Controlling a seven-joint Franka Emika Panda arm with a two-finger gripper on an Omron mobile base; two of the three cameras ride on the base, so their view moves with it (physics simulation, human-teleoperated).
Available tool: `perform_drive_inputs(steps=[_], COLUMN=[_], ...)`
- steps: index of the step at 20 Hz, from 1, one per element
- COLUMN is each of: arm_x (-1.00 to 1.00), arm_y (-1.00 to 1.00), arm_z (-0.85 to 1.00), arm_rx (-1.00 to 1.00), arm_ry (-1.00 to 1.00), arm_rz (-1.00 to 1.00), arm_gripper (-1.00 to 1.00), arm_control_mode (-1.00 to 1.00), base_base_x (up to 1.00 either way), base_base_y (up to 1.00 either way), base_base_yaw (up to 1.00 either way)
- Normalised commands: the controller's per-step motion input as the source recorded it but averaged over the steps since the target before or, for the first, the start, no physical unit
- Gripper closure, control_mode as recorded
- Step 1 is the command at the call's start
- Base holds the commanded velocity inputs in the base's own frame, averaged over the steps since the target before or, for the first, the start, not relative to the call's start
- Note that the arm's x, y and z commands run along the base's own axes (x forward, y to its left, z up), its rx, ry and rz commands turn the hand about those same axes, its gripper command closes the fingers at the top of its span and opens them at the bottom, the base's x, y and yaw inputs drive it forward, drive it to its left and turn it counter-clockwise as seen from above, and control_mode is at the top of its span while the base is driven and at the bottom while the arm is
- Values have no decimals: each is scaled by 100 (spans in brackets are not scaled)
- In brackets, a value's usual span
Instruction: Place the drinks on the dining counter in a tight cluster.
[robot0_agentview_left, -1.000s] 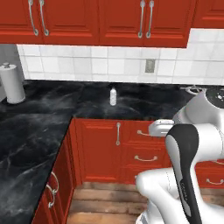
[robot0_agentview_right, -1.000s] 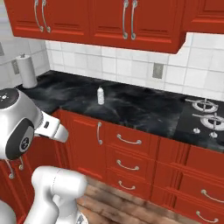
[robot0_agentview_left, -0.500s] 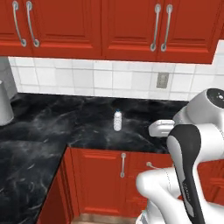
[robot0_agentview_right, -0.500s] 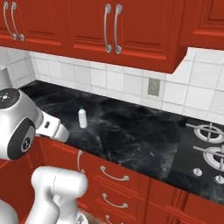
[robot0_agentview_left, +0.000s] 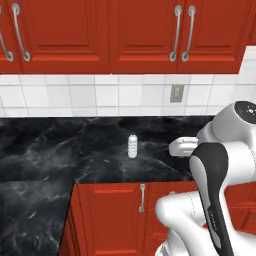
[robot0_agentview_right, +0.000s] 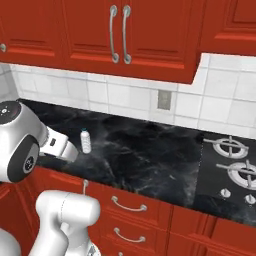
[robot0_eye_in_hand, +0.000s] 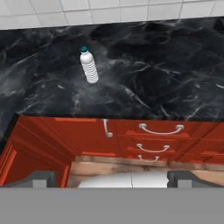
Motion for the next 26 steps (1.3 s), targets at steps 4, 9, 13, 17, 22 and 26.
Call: perform_drive_inputs(steps=[4, 9, 13, 17, 22, 26], arm_x=[0, 0, 0, 0, 0, 0], arm_y=[0, 0, 0, 0, 0, 0], arm_z=[0, 0, 0, 0, 0, 0], arm_rx=[0, 0, 0, 0, 0, 0], arm_ry=[0, 0, 0, 0, 0, 0], arm_rz=[0, 0, 0, 0, 0, 0], arm_gripper=[-100, -100, -100, -100, -100, -100], arm_control_mode=[100, 100, 100, 100, 100, 100], base_base_x=[14, 13, 18, 70, 96, 11], base_base_y=[20, 50, 85, 100, 45, 0], base_base_yaw=[-48, -41, -27, -12, -2, 0])
